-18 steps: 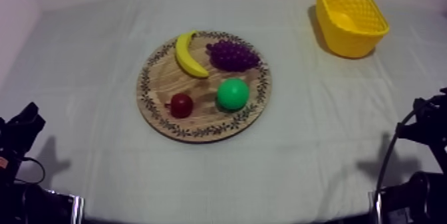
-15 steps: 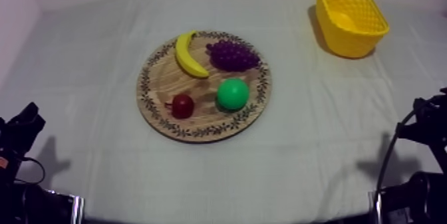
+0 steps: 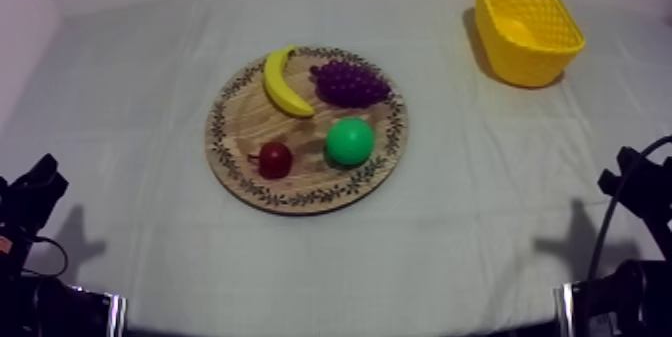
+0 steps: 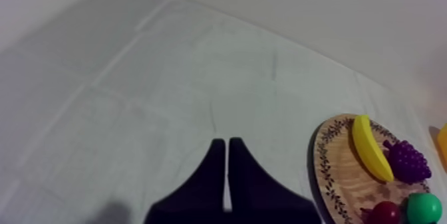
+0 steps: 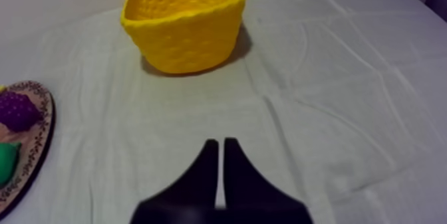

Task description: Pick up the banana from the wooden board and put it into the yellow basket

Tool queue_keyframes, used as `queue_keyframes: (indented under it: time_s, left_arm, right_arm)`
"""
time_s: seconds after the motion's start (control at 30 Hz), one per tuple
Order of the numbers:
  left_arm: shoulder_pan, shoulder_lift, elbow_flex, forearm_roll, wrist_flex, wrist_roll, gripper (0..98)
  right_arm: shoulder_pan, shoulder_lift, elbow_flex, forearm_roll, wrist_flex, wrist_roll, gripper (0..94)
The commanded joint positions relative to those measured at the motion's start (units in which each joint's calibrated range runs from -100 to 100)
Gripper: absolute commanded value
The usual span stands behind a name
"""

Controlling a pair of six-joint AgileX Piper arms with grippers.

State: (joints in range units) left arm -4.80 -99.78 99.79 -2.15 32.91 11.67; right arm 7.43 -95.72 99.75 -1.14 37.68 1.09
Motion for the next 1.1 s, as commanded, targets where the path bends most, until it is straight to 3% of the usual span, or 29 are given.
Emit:
queue_keyframes:
  time_s: [0.0, 0.37, 0.7, 0.9, 1.07]
  left_arm:
    - [0.0, 0.0, 0.0, -0.03, 0.0, 0.0, 0.1]
    - [0.0, 0.0, 0.0, -0.03, 0.0, 0.0, 0.1]
    - [0.0, 0.0, 0.0, -0.03, 0.0, 0.0, 0.1]
    - [0.0, 0.0, 0.0, -0.03, 0.0, 0.0, 0.1]
    - [0.0, 0.0, 0.0, -0.03, 0.0, 0.0, 0.1]
  right_arm:
    - [-0.1, 0.0, 0.0, 0.0, 0.0, 1.5, 0.6]
    - [-1.7, 0.7, -3.4, -1.2, 4.5, 3.9, 0.5]
    - [-10.8, 18.5, -25.8, -0.4, 6.3, 0.0, 0.6]
    - [-17.6, 30.8, -38.4, 1.4, 5.0, -5.0, 0.6]
    - [-22.1, 39.5, -48.5, 0.9, 4.0, -6.9, 2.1]
